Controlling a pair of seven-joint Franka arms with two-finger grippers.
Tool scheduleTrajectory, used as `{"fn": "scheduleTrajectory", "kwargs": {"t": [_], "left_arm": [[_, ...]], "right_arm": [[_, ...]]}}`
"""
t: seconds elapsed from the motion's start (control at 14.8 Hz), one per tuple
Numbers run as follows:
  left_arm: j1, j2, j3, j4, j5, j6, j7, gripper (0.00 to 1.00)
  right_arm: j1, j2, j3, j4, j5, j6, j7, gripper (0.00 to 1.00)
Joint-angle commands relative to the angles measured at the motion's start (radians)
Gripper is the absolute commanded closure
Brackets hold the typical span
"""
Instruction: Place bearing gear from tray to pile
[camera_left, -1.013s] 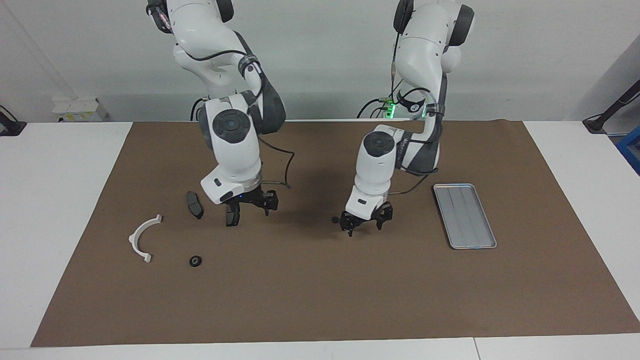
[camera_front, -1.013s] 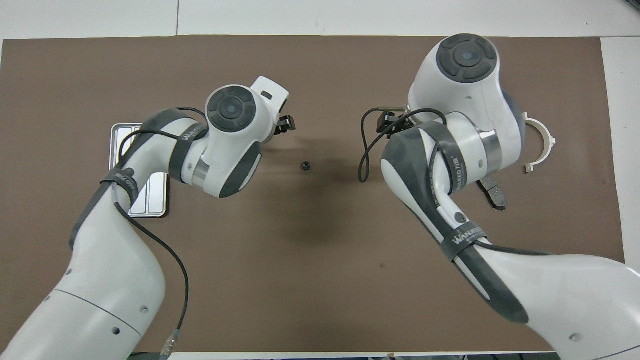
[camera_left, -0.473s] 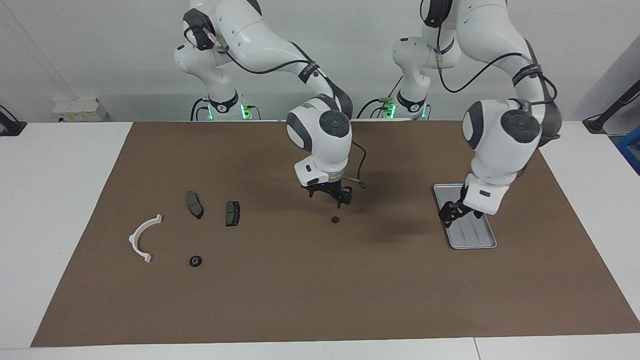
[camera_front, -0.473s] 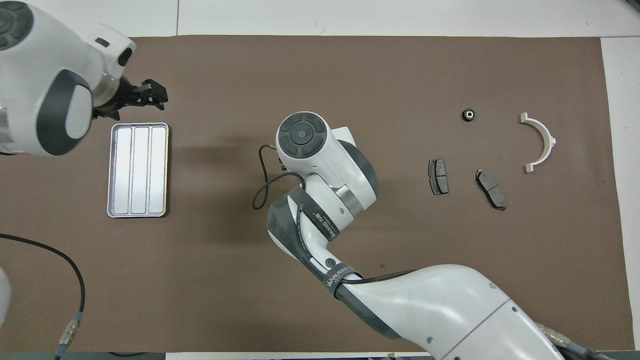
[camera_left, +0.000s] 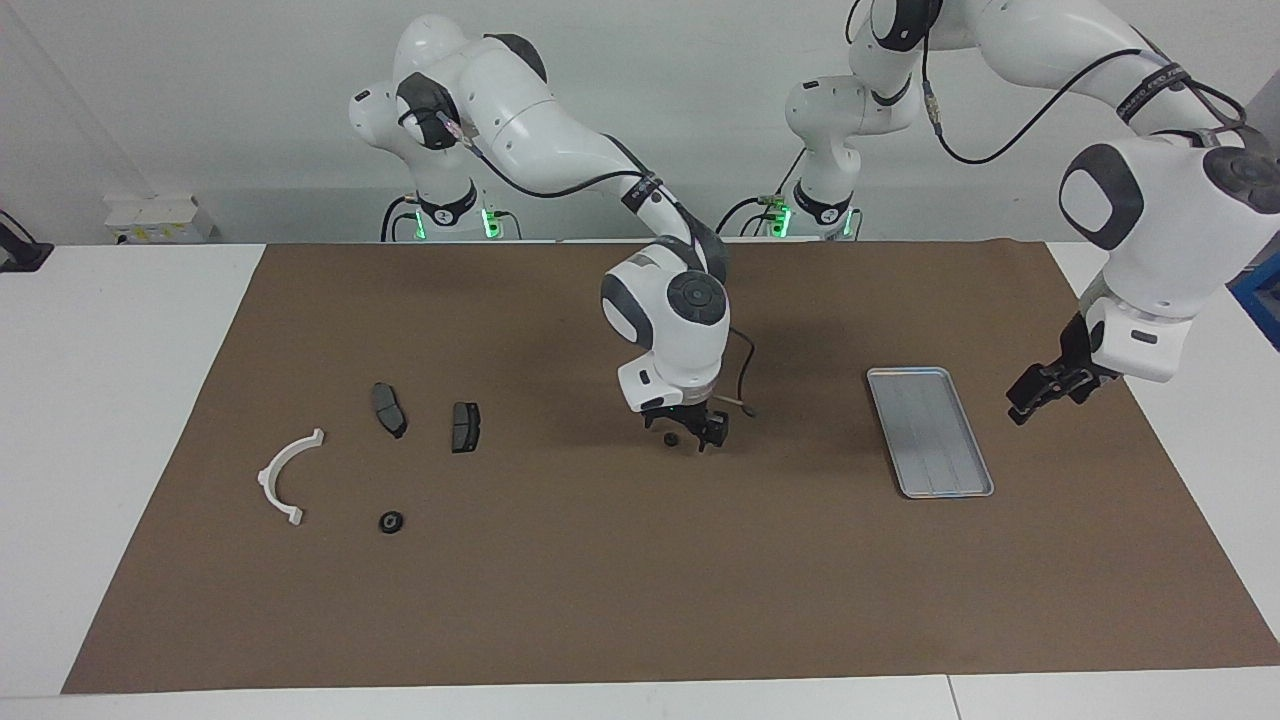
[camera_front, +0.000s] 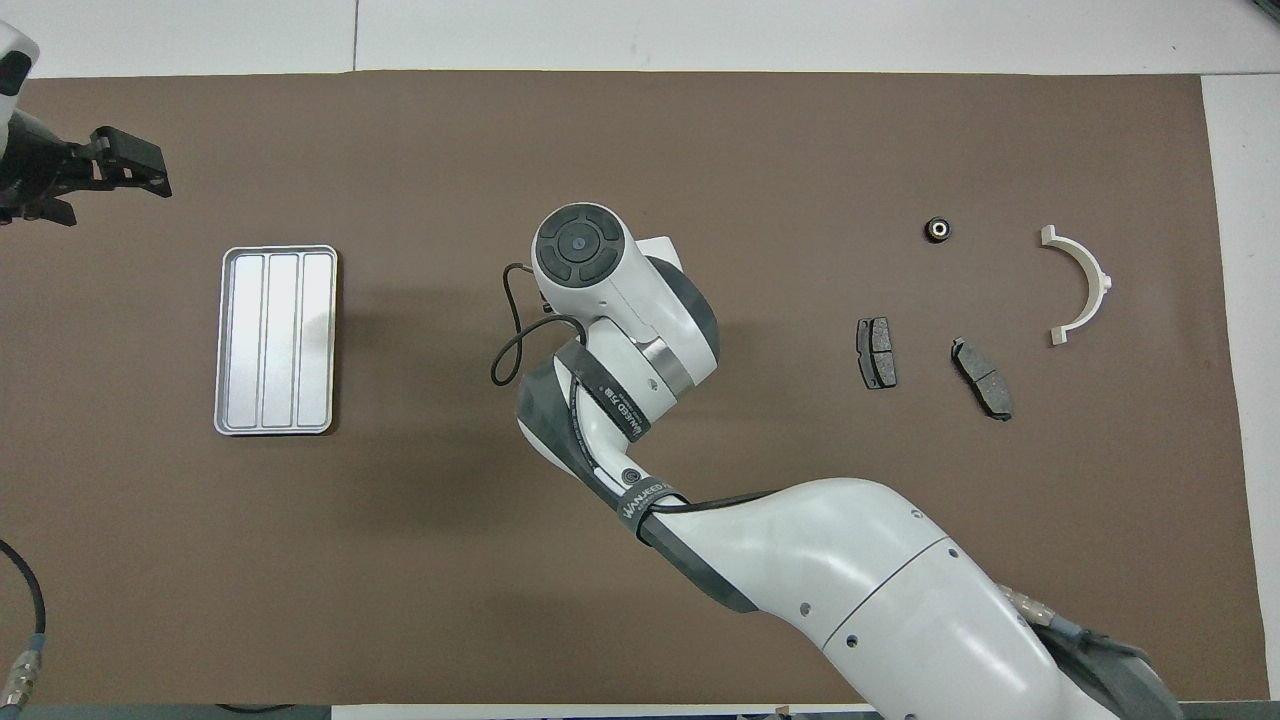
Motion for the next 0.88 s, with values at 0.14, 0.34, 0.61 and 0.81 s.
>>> {"fn": "scheduleTrajectory", "kwargs": {"t": [0.14, 0.34, 0.61, 0.81], "left_arm": [[0.004, -0.14, -0.003, -0.138, -0.005, -0.054, 0.073, 0.0], [0.017, -0.263, -0.003, -0.269, -0.007, -0.062, 0.117, 0.0], [0.027, -0.327, -0.003, -0.283, -0.01, -0.076, 0.111, 0.0], [0.044, -0.329, -0.001, -0.249, -0.019, -0.087, 0.105, 0.0]], "right_arm": [[-0.013, 0.047, 0.007, 0.038, -0.023, 0.007, 0.006, 0.01], [-0.013, 0.047, 0.007, 0.035, -0.025, 0.0, 0.006, 0.1], [-0.019, 0.049, 0.009, 0.038, -0.025, -0.012, 0.004, 0.4], [-0.021, 0.047, 0.009, 0.04, -0.022, -0.015, 0.003, 0.69]]}}
